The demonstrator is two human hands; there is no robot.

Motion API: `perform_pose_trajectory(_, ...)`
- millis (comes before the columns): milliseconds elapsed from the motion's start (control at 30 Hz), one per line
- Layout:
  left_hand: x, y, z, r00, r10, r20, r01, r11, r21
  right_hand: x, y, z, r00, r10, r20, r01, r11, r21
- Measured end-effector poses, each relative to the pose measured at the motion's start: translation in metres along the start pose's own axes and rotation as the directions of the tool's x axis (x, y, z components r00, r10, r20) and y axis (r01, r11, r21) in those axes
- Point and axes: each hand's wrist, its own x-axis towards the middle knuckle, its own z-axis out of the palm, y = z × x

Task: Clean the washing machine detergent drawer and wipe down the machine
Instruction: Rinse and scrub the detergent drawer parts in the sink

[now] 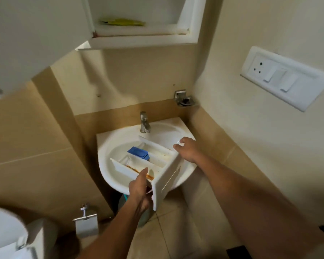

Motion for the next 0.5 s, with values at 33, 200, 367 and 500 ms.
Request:
perform_pose_trajectory(33, 0.011, 0.000, 0.006, 1.000, -0.003, -0.026, 0.003, 1.000, -0.010, 0.014, -0.004, 0.001, 1.000, -0.006, 0.025, 0.007, 1.000, -0.018)
perform_pose_trajectory(200, 0.053, -0.002, 0.033, 0.996, -0.029, -0.087, 0.020, 0.995, -0.097, 0.081, -0.030, 0.013, 0.993, -0.089, 0.082, 0.101, 0.981, -0.163)
perform_pose_trajectory(367, 0.090, -0.009, 0.054, 0.982, -0.014, -0.188, -0.023, 0.981, -0.194, 0.153, -0.057, 0.025, 0.966, -0.198, 0.165, 0.231, 0.949, -0.213)
perform_pose_trajectory(500, 0.103, -0.017, 0.074, 0.958, -0.006, -0.287, -0.091, 0.943, -0.321, 0.198, -0.071, 0.032, 0.930, -0.279, 0.240, 0.320, 0.935, -0.153)
